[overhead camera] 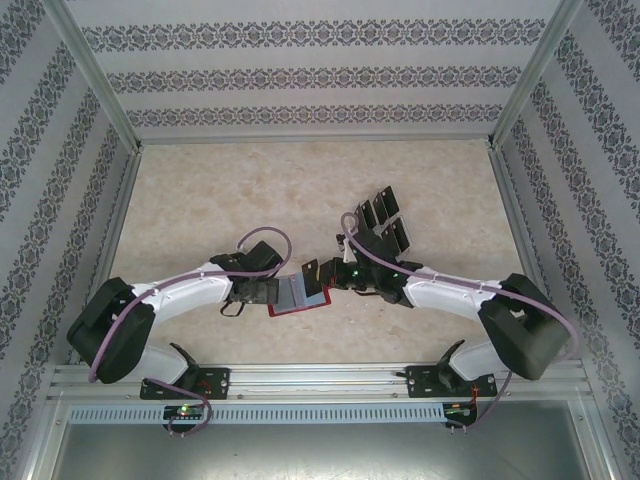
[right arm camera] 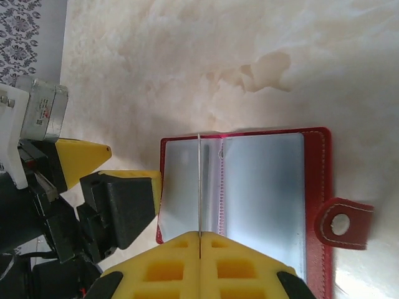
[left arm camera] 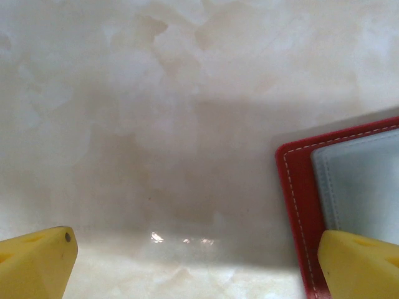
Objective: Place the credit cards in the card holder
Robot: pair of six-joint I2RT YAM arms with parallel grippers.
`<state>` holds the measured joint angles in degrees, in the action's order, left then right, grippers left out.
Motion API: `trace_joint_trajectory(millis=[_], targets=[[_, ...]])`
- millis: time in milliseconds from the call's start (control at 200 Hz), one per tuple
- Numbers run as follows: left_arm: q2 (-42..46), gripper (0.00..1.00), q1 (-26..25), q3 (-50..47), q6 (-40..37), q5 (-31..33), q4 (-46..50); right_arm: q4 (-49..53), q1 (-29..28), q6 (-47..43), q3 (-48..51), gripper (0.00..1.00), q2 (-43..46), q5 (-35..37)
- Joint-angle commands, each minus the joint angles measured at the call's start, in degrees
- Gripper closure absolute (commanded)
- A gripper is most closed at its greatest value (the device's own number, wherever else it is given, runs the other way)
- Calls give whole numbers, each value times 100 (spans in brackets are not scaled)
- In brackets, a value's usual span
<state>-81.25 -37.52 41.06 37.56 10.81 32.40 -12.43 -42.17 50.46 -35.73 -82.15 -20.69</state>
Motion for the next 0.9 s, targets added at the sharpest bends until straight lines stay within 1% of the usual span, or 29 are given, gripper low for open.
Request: trace_joint_trajectory(millis=[0,325,540,899], targets=[[110,0,-63,-116,3,79,214,-834,-69,175,131,100,-156,-74],[65,0,-71,-200,38,81,146,-1770,-143,134,391,100,-677,-203],[67,0,-63,-186,38,102,185,-2297,-171,312,504,100,-1010,-337],[442,0,-46,126,-15,316,540,-2531,-230,384,558,100,-1246,-372]])
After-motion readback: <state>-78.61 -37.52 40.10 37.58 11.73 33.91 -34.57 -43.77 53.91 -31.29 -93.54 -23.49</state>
